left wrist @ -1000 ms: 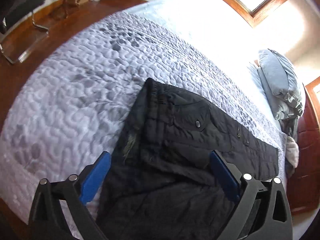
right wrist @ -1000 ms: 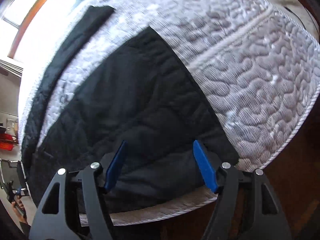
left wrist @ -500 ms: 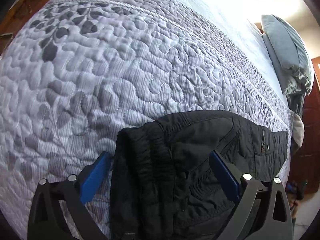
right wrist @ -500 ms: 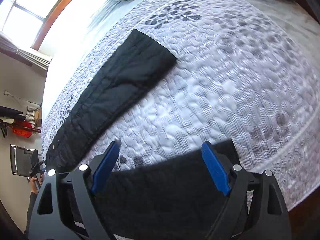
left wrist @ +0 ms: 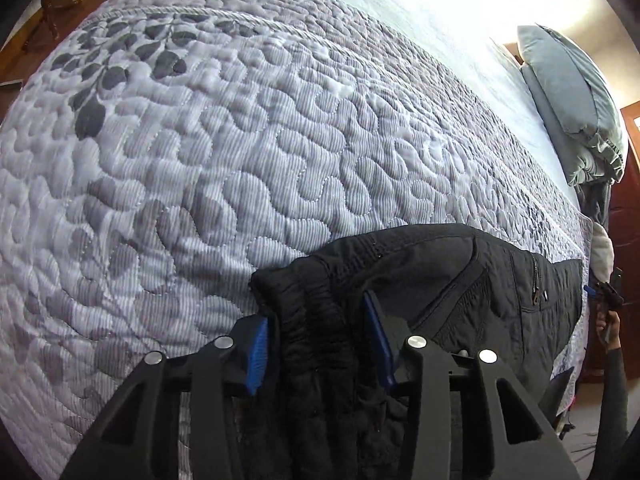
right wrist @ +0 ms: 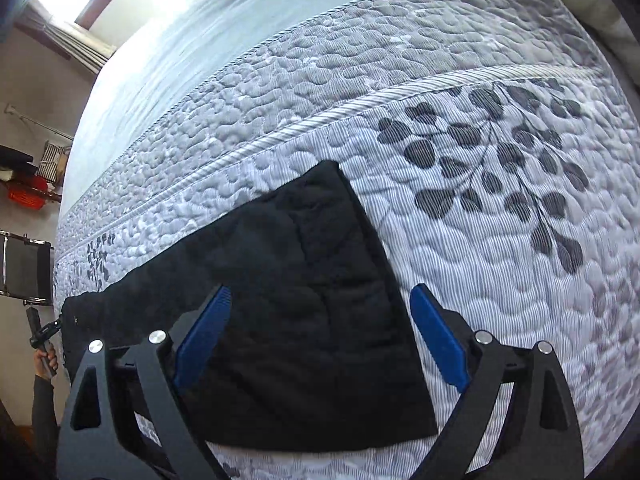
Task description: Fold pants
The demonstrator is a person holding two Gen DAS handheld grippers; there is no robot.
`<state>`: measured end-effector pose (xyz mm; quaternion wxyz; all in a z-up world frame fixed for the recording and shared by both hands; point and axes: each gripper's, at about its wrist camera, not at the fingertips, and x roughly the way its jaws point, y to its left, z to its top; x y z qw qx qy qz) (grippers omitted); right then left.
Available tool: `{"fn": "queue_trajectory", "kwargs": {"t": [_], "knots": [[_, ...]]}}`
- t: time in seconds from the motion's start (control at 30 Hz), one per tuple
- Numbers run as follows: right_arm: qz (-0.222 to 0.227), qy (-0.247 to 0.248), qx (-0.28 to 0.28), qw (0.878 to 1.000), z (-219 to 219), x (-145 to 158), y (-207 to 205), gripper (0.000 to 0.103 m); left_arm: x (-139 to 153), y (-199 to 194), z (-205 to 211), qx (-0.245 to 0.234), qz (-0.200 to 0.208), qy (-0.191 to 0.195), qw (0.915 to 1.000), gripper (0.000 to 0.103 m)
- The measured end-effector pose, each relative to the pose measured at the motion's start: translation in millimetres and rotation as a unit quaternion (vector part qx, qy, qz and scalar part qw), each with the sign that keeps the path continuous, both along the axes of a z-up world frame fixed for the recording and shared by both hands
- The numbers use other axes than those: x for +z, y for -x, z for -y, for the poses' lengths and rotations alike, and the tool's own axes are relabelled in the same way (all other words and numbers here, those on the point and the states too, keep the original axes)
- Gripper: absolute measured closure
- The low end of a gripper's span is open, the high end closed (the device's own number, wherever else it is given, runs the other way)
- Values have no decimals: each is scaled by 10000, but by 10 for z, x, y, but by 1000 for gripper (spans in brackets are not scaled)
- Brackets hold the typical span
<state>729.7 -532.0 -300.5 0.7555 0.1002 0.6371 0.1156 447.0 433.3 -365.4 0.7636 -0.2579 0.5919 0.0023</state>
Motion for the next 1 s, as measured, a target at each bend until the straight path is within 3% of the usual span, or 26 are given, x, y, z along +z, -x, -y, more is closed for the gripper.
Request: {"fn": "queue_trajectory", "kwargs": {"t": [0.2, 0.33, 0.4, 0.43, 0.47, 0.63, 1.0], "knots": [[2, -285, 237, 9993, -78, -260, -483, 12, -36, 15, -48, 148, 56, 177, 9997, 60], [-109, -339, 443, 9984, -115, -335, -571, 13, -43, 27, -46, 280, 75, 126, 9995, 60], [-135, -451, 527, 9975, -104, -320, -542, 45, -33, 30, -10, 294, 71, -5, 9995, 61], [-139, -436, 533, 9975, -102, -311, -533, 77, -25, 26, 17, 306, 61, -88, 9995, 64], [-197, -512, 510, 9972, -85, -310, -519, 87, -7, 27, 38, 363, 57, -163, 9992, 68], [232, -377, 423, 9981, -61, -31, -333, 94, 167, 72, 132, 613, 156, -584, 9963, 91], [1189, -315, 179, 9922, 114, 1172, 465, 97, 938, 289, 320, 664, 997, -541, 9913, 92]]}}
